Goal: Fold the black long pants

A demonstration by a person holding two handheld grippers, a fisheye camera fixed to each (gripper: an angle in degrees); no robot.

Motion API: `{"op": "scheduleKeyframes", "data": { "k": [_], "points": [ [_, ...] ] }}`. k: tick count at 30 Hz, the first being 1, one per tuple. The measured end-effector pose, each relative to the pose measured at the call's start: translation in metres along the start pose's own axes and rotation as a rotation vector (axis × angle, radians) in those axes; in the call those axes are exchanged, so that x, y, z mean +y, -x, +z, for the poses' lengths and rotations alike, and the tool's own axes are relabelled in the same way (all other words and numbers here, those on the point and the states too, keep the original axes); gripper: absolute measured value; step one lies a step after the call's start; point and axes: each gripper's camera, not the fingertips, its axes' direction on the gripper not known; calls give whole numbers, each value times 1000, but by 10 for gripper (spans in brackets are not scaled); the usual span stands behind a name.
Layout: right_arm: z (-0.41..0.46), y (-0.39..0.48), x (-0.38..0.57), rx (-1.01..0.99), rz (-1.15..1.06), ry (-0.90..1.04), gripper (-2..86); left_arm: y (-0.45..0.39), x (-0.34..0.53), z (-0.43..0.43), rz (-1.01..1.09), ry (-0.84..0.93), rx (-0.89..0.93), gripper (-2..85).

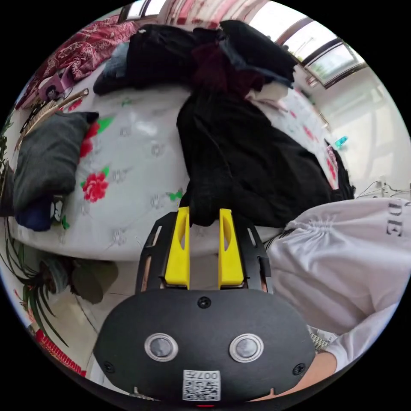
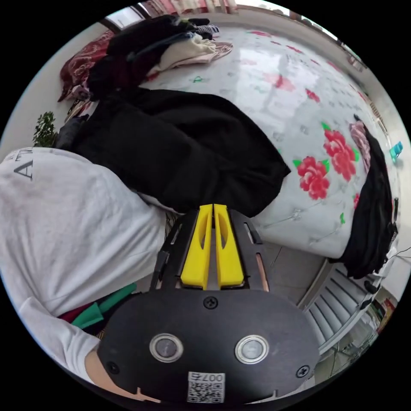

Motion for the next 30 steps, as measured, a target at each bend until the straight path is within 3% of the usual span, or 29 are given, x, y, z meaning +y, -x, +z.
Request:
{"op": "scheduleKeyframes", "data": {
  "k": [7, 15, 17, 20, 22, 27, 30],
  "points": [
    [-44, -64, -44, 79, 183, -362, 40, -13, -46, -15, -29, -75, -52, 101],
    [72, -127, -177, 61, 161, -119, 59, -40, -75, -20, -36, 58, -189, 104],
    [94, -119, -196, 17, 110, -48, 47, -22, -57, -23, -134, 63, -160, 99],
    [124, -97, -221, 9, -21, 134, 15, 5, -16, -54, -362, -98, -114, 64],
    [113, -91, -235, 34, -80, 124, 8, 5, -16, -64, -372, -145, -118, 59],
    [-30, -122, -276, 44, -1, -296, 12, -12, -80, -47, -256, -153, -136, 80],
    [-31, -122, -295, 57, -53, -215, 39, -24, -138, -23, -178, -169, -121, 99]
  ]
}}
